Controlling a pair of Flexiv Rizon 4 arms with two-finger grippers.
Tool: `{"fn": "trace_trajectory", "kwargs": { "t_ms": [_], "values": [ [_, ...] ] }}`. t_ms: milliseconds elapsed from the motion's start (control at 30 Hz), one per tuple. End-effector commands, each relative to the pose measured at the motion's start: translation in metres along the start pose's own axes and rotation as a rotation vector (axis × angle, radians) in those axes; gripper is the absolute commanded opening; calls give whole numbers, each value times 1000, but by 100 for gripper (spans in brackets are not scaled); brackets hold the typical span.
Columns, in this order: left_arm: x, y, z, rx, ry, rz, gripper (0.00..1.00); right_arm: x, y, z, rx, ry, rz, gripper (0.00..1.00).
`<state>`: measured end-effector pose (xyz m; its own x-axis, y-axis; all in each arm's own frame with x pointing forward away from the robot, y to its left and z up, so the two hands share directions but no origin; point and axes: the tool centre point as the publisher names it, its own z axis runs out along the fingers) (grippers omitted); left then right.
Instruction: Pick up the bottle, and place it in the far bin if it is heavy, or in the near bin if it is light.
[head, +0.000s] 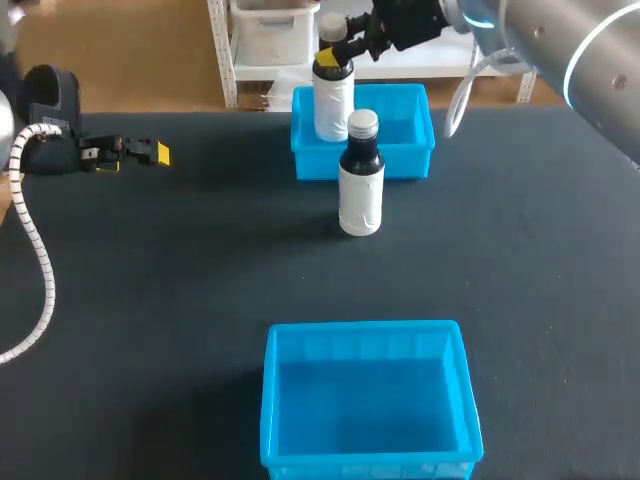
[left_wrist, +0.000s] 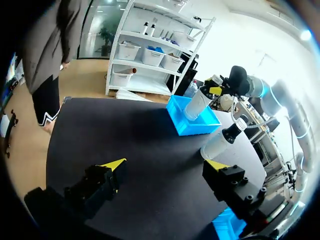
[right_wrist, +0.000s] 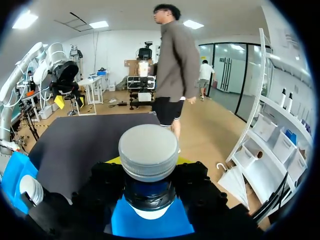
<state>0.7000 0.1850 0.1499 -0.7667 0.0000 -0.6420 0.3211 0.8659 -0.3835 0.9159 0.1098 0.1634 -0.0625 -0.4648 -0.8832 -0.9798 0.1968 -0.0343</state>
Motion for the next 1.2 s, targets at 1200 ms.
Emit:
{"fn": "trace_trajectory", "kwargs": {
  "t_ms": [1200],
  "values": [
    [0, 0, 0, 0, 0, 0, 100, 17, -14, 32, -440, 5, 47, 0]
  ]
}}
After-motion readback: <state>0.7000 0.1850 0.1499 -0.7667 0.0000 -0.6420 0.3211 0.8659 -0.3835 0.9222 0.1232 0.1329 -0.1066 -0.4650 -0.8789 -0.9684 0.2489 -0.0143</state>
